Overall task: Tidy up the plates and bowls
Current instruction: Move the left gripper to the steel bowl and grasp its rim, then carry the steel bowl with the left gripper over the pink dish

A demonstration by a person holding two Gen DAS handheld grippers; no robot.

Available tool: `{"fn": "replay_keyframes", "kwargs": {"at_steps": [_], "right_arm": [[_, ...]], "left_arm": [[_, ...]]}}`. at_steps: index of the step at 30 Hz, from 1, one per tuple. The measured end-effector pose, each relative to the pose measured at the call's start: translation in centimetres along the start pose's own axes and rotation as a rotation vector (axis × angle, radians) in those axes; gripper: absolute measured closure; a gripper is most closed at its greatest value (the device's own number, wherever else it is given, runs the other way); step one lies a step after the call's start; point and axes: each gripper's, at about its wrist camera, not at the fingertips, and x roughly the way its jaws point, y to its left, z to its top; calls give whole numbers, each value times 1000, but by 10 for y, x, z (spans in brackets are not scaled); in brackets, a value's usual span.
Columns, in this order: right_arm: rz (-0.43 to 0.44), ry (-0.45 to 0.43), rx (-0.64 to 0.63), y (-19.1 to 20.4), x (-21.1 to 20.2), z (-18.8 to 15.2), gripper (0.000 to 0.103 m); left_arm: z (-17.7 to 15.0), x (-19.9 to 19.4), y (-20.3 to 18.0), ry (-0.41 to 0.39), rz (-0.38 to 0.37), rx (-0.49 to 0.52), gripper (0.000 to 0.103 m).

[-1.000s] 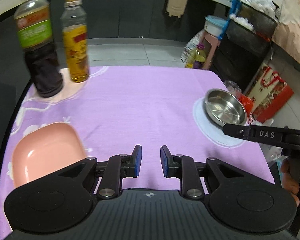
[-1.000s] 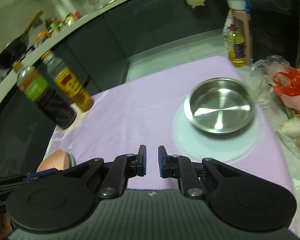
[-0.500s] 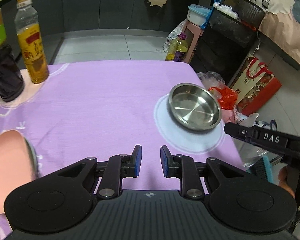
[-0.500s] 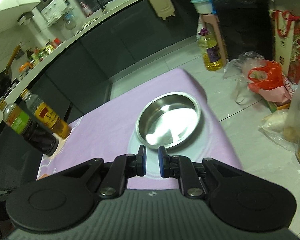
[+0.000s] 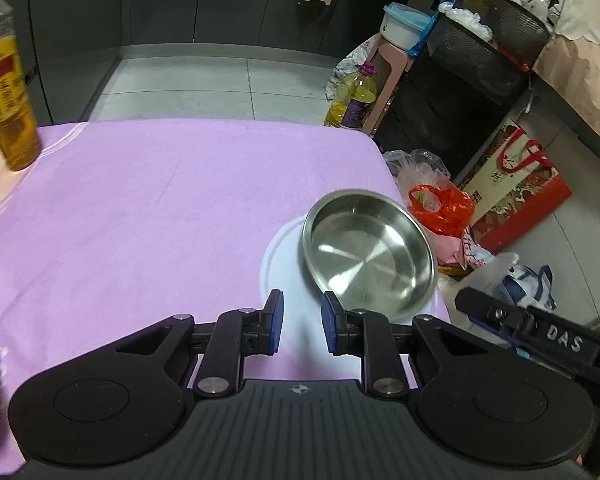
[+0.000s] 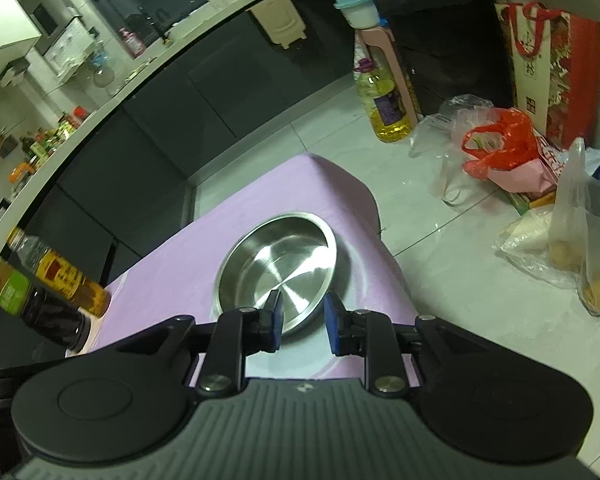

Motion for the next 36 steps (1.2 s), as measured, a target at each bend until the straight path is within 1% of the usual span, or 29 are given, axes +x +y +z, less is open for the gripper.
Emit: {"fn": "replay_keyframes", "kwargs": {"at_steps": [3, 7, 14, 16, 17, 18, 19, 20, 21, 23, 27, 32, 36], "right_arm": [[-23, 17, 6, -1, 11, 7, 93], [-56, 34, 2, -1, 23, 10, 93], [-54, 70, -3, -1, 39, 10, 93], [-67, 74, -15, 2, 43, 9, 92], [-73, 75, -26, 4, 45, 8, 92], [-76, 78, -36, 5, 48, 8, 93], [-80, 87, -45, 6, 51, 7, 98], [-84, 92, -45, 5, 53, 6, 100], [-83, 84, -48, 5, 52, 5, 100], [-97, 76, -59, 6, 47, 4, 101], [-91, 46, -59, 9, 31, 5, 100], [-34, 25, -79, 25, 9, 0, 100], [5, 6, -102, 43, -8, -6, 100]], "left_arm": [[8, 20, -4, -1, 19, -20, 84], [14, 37, -2, 7, 38, -51, 84], [18, 47, 0, 18, 47, -58, 83], [19, 53, -2, 27, 49, -64, 83], [19, 56, -2, 33, 44, -71, 85], [19, 60, -3, 44, 31, -80, 85], [19, 62, -3, 58, 20, -85, 87], [18, 63, -4, 60, 21, -85, 90], [16, 61, -7, 57, 29, -72, 92], [12, 53, -10, 63, 23, -41, 89], [9, 27, -9, 39, 16, -31, 89], [5, -10, -1, -13, 26, -14, 88], [-4, -45, 12, -63, 33, -9, 88]]}}
